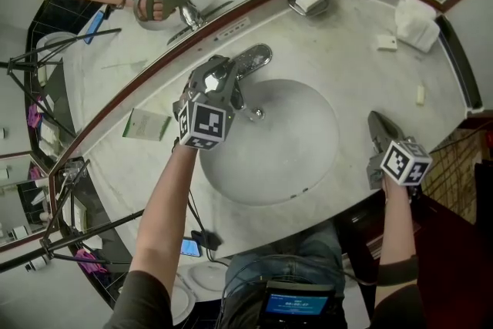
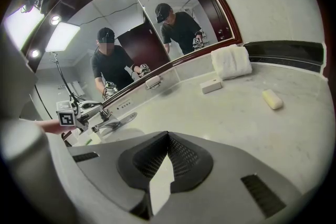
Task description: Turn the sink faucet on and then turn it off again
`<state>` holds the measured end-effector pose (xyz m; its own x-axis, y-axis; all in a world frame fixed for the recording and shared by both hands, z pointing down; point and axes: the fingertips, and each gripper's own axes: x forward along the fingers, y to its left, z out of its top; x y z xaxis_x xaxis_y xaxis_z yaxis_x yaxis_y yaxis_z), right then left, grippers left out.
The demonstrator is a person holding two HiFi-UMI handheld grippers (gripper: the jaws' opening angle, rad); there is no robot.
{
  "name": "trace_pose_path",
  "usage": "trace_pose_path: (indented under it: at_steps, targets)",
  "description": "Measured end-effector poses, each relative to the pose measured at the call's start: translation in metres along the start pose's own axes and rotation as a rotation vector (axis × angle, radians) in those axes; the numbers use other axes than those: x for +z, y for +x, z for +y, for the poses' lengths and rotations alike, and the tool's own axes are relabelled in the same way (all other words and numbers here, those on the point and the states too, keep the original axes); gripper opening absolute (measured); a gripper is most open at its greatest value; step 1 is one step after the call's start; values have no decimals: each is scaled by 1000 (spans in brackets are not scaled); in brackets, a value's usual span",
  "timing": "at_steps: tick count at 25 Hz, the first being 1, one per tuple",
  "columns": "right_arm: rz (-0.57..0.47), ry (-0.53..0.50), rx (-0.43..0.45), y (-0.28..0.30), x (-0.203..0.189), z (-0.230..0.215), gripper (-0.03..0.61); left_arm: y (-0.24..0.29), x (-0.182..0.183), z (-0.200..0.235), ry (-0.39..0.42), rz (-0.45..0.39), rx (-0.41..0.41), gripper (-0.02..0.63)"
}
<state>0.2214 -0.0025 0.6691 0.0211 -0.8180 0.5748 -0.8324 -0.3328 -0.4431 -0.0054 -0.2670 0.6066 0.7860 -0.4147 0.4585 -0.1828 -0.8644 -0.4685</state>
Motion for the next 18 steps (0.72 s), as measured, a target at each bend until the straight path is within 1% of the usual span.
trace_pose_path:
  at_steps: [2,11,18]
  targets:
    - [-2,-1,1,-1,2,1,23,1,1,3,-16,-1,-7,36]
    - [-2,3,1,-2,1,1,23,2,0,1,-23,7,-22,35]
    - [-5,8,13,-6,0,10,23,2,-1,1,-32,35,-28,37]
